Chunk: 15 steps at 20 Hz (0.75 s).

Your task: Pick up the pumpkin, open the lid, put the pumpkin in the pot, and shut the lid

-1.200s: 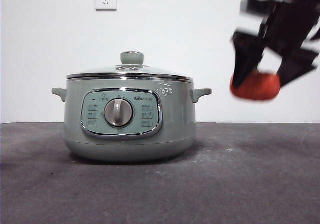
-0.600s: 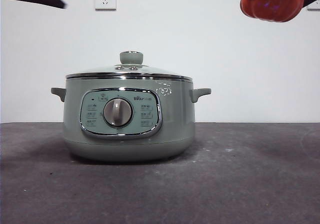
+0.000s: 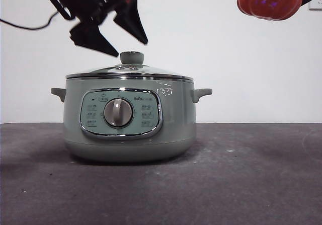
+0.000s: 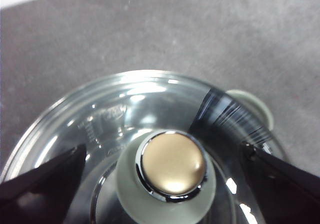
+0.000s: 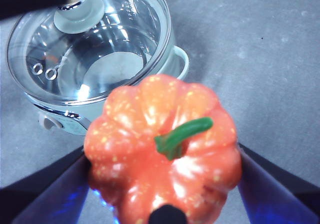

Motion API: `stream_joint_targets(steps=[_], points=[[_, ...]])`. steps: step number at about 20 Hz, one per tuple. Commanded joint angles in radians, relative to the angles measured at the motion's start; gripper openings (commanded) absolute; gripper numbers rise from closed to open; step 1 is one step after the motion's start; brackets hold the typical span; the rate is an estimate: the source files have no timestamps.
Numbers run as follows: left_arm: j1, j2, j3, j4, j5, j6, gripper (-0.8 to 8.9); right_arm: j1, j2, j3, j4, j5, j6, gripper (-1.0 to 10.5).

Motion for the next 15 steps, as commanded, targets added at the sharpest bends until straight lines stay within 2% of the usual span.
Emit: stream_joint_targets(steps=[1, 4, 7, 10, 13, 15], points=[[-0.011, 0.024, 0.001, 0.013, -0.014, 0.018, 7.40, 0.002, 0.001, 0.000, 0.008, 0.000, 0.012, -0.1], [-0.016, 0.042, 0.001, 0.011, -0.014, 0.018, 6.96, 0.002, 0.001, 0.000, 0.009, 0.000, 0.012, -0.1], [-0.024, 0.047, 0.001, -0.014, -0.014, 0.027, 5.76, 0.002, 0.001, 0.000, 0.013, 0.000, 0.012, -0.1], [-0.035, 0.047, 0.001, -0.013, -0.018, 0.035, 3.10, 0.002, 0.001, 0.000, 0.013, 0.000, 0.012, -0.1], [-0.035, 0.047, 0.001, -0.010, -0.018, 0.035, 1.44, 0.002, 0.001, 0.000, 0.012, 0.001, 0.011, -0.1], [-0.035, 0.046, 0.001, -0.010, -0.018, 0.035, 0.74, 0.002, 0.001, 0.000, 0.012, 0.002, 0.011, -0.1]])
